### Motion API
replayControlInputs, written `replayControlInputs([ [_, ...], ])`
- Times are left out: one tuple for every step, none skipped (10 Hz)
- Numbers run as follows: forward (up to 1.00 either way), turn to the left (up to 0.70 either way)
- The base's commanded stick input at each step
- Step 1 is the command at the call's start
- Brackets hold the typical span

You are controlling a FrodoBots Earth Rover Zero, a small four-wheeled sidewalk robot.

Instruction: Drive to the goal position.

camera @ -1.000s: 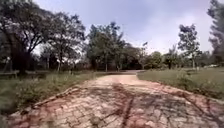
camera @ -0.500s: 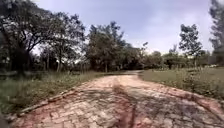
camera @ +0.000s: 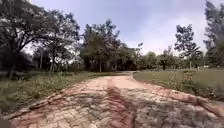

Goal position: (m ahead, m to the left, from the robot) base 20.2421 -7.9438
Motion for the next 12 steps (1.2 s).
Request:
replayControlInputs([
  [0.70, 0.00],
  [0.70, 0.00],
  [0.70, 0.00],
  [0.70, 0.00],
  [0.70, 0.00],
  [0.70, 0.00],
  [0.70, 0.00],
  [0.70, 0.00],
  [0.70, 0.00],
  [0.70, 0.00],
  [0.70, -0.02],
  [0.70, -0.35],
])
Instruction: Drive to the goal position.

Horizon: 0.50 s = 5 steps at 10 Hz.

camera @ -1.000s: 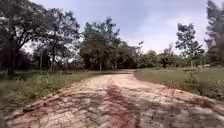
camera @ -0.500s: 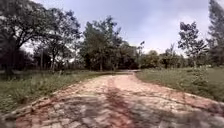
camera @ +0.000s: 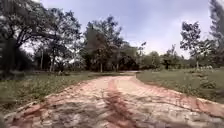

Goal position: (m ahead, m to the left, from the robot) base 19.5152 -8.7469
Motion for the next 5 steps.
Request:
replayControlInputs([
  [0.70, -0.35],
  [0.70, -0.35],
  [0.70, -0.35],
  [0.70, -0.24],
  [0.70, -0.05],
])
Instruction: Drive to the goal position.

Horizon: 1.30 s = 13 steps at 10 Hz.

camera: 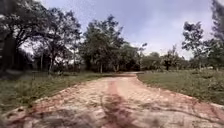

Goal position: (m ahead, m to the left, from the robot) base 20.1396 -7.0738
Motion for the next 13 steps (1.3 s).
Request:
replayControlInputs([
  [0.70, 0.00],
  [0.70, 0.00],
  [0.70, 0.00],
  [0.70, 0.00],
  [0.70, 0.00],
  [0.70, 0.00],
  [0.70, 0.00],
  [0.70, 0.00],
  [0.70, 0.00],
  [0.70, 0.00],
  [0.70, 0.00],
  [0.70, 0.00],
  [0.70, 0.00],
])
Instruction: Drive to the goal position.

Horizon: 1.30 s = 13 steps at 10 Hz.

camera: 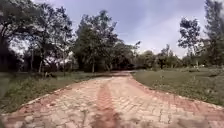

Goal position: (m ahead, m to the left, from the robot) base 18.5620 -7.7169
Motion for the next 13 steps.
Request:
replayControlInputs([
  [0.70, 0.00],
  [0.70, 0.00],
  [0.70, 0.00],
  [0.70, 0.00],
  [0.70, 0.00],
  [0.70, 0.00],
  [0.70, 0.00],
  [0.70, 0.00],
  [0.70, 0.00],
  [0.70, 0.00],
  [0.70, 0.00],
  [0.70, 0.00],
  [0.70, 0.00],
])
